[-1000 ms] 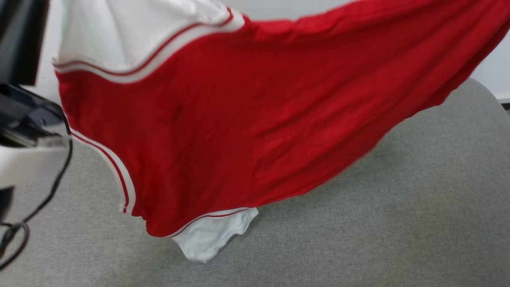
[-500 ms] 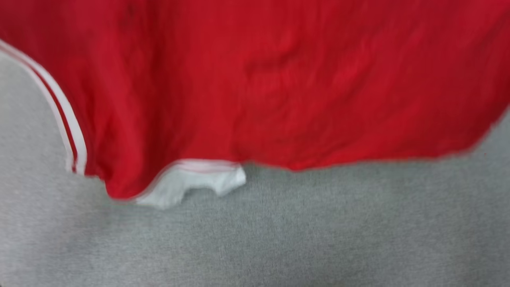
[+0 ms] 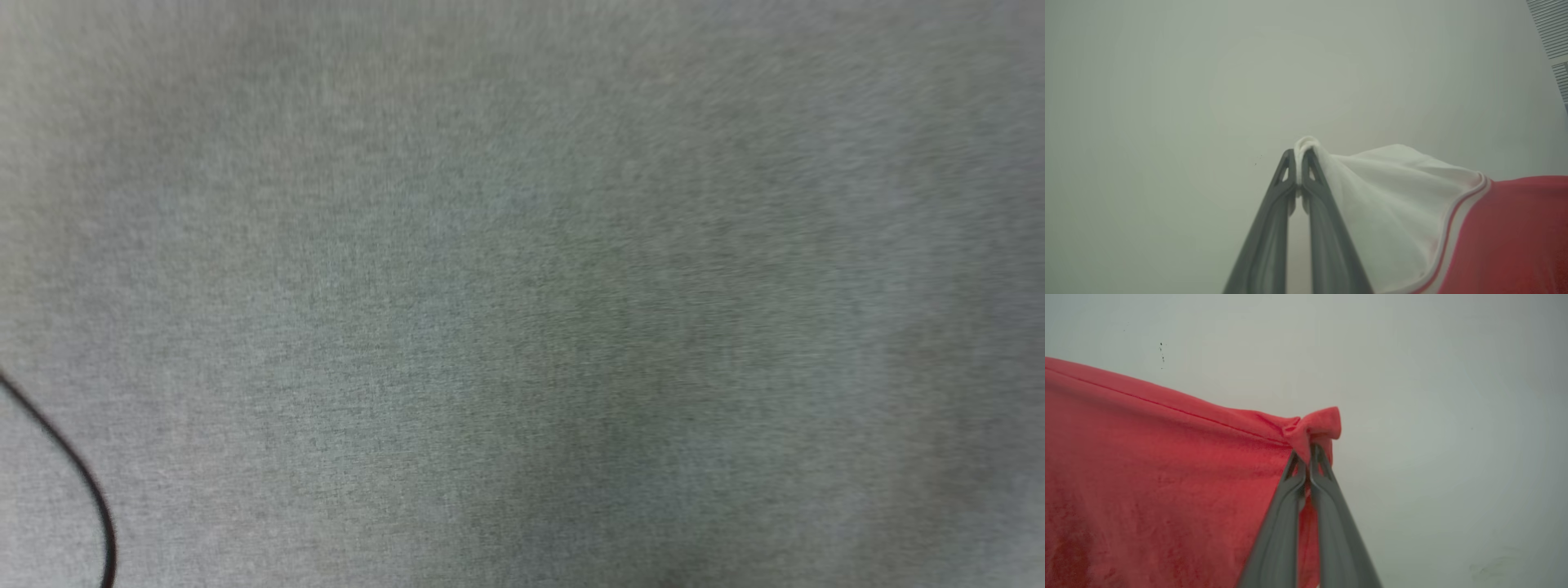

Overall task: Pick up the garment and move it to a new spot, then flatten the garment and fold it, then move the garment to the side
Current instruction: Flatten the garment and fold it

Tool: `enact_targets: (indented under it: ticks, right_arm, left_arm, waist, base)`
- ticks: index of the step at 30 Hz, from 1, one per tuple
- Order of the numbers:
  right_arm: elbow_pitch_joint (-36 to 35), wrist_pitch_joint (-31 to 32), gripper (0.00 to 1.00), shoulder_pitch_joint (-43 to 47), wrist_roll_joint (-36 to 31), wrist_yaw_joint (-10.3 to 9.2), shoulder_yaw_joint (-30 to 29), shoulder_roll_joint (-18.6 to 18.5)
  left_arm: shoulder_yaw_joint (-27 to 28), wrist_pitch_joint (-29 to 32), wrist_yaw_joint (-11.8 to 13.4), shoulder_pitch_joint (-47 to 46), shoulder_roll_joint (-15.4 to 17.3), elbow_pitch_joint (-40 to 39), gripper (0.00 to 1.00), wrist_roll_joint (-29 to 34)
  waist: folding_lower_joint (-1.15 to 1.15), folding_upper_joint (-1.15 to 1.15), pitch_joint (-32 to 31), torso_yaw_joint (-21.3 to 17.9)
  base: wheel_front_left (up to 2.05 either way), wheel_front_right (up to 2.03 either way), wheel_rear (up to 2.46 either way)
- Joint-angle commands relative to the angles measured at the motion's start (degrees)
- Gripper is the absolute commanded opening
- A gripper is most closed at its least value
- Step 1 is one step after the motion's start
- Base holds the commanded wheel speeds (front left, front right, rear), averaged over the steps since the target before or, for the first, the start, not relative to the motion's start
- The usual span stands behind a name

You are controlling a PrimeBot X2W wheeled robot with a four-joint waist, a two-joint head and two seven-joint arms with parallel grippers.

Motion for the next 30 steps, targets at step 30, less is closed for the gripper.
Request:
enact_targets:
  ticks: [30]
  right_arm:
    - [20.2, -18.8, 0.00, 30.8, 9.0, -0.04, 20.8, -4.8]
  left_arm:
    - [-15.8, -16.0, -1.3, 45.5, -7.4, 7.3, 0.00, -10.0]
  waist:
    - [-0.02, 0.00, -7.0, 7.4]
  base:
    - [0.00, 0.00, 0.00]
